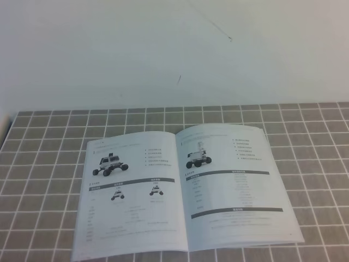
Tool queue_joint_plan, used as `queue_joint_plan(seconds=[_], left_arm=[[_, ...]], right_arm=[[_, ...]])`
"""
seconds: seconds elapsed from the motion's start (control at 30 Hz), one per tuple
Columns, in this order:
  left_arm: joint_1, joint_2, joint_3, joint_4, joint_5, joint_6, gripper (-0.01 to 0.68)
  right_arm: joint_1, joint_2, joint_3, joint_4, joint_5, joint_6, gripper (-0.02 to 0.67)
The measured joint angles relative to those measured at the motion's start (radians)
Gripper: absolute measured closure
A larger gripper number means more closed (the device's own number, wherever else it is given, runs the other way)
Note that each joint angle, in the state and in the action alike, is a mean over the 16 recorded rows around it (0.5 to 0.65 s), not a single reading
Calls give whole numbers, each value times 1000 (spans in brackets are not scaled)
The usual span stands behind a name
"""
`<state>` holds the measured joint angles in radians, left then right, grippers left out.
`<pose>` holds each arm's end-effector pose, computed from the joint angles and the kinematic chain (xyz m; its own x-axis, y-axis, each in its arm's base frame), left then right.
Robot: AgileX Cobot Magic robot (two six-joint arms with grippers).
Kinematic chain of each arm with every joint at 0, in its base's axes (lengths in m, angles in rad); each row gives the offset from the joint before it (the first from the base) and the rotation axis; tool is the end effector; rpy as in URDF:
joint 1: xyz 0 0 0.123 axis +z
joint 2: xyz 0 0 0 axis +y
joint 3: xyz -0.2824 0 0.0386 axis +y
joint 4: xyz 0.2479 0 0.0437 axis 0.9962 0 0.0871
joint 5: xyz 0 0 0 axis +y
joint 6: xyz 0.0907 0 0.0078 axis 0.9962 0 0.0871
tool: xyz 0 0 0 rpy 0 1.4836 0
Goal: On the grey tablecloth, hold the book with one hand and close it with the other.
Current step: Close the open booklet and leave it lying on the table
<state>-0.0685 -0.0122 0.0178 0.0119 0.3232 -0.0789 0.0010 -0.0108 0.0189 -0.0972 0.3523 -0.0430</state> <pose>0.0535 -0.0033 0.1786 -0.2425 -0.0511 -0.9688 0.0485 0.9967 -0.0647 0.0531 -0.0030 0.1757 -0.2701 -0.1341 -0.9535 -0.0049 0.9904 -0.1379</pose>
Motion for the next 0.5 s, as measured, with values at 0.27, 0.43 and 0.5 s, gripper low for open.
queue_joint_plan(seconds=[0.27, 0.43, 0.5], left_arm=[[0, 0, 1, 13, -10, 15, 676], [0, 0, 2, 25, -69, 28, 676], [0, 0, 2, 30, -111, 32, 676]], right_arm=[[0, 0, 0, 0, -2, 0, 652], [0, 0, 0, -8, -5, -1, 652], [0, 0, 1, -15, -10, -1, 652]])
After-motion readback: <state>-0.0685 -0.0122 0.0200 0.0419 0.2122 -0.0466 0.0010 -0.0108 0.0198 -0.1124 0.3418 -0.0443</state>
